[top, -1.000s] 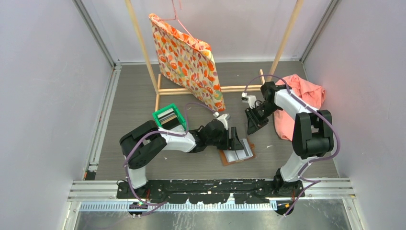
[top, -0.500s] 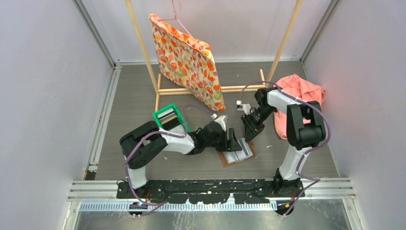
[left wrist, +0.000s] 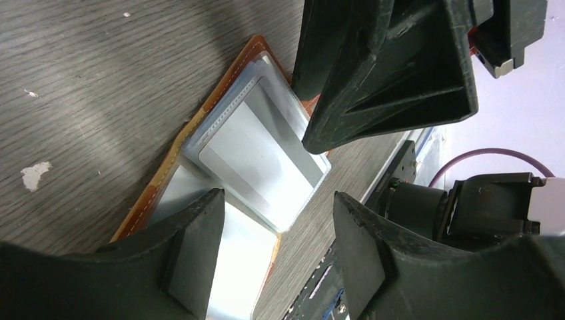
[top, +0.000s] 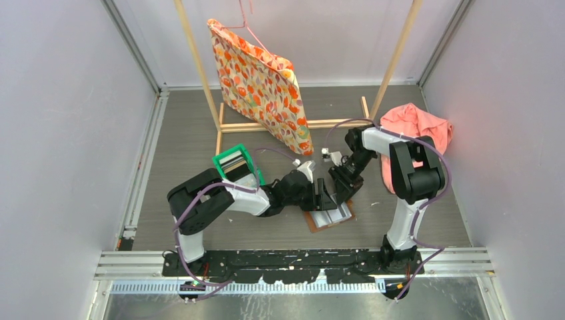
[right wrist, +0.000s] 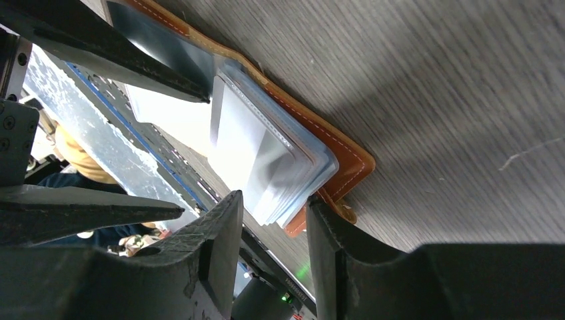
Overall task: Put the credit cards into the card holder
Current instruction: Open the card holder at the center of the board.
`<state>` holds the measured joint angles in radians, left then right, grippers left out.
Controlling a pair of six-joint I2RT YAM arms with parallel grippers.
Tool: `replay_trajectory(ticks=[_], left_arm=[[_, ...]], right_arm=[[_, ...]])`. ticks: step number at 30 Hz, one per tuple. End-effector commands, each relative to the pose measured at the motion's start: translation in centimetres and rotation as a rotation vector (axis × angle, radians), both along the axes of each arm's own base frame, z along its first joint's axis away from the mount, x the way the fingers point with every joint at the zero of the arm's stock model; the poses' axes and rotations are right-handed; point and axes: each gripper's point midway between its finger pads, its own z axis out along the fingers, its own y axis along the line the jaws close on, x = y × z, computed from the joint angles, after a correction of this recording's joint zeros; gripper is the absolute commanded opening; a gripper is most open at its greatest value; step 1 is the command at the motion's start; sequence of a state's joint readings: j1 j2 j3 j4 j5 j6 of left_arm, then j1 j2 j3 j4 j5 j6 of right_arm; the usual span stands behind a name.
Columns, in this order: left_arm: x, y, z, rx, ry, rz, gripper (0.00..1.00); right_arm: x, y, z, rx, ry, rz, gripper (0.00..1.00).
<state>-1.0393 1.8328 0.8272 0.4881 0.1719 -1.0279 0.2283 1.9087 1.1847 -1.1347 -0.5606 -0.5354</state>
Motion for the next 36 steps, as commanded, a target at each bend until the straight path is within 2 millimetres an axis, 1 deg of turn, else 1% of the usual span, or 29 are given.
replay_trajectory(ticks=[1,5,11,15,18,22,23,24,30,33,36], left_arm=[[0.2,-0.1,-0.3,-0.027,-0.005,0.010,0.62],[0.3,-0.1,0.0,-0.039,-0.014,0.013,0.64],[0.2,-0.2,0.4,-0.058,-0.032,0.004,0.68],[0.2,-0.4,1.0,-0.093,-0.048,-0.005,0.69],[0.1,-0.4,1.4,-0.120,-0.062,-0.014,0.71],[0.0,-0.4,1.9,-0.138,-0.078,-0.018,0.72],[0.0,-0.4,2.1,-0.144,-0.081,-0.020,0.75],[0.0,-0.4,2.2,-0.149,-0.084,-0.018,0.76],[0.2,0.0,2.2,-0.162,-0.084,0.004,0.80],[0.4,0.2,1.9,-0.158,-0.074,0.020,0.79],[0.6,0.6,1.6,-0.154,-0.061,0.034,0.72]], right_arm=[[-0.9,0.9,0.9,0.040,0.048,0.013,0.44],[-1.1,1.9,1.7,0.087,0.055,0.033,0.42],[-1.0,3.9,4.8,0.220,0.043,0.026,0.39],[-1.1,5.1,5.8,0.271,0.058,0.025,0.39],[-1.4,6.0,6.0,0.288,0.084,0.029,0.38],[-1.6,7.1,5.7,0.290,0.124,0.027,0.37],[-1.6,7.3,5.5,0.285,0.132,0.025,0.37],[-1.6,7.3,5.2,0.280,0.139,0.024,0.37],[-1.7,7.7,4.6,0.271,0.173,0.012,0.36],[-1.7,7.8,4.5,0.269,0.174,0.015,0.36],[-1.6,7.7,4.6,0.265,0.158,0.015,0.36]])
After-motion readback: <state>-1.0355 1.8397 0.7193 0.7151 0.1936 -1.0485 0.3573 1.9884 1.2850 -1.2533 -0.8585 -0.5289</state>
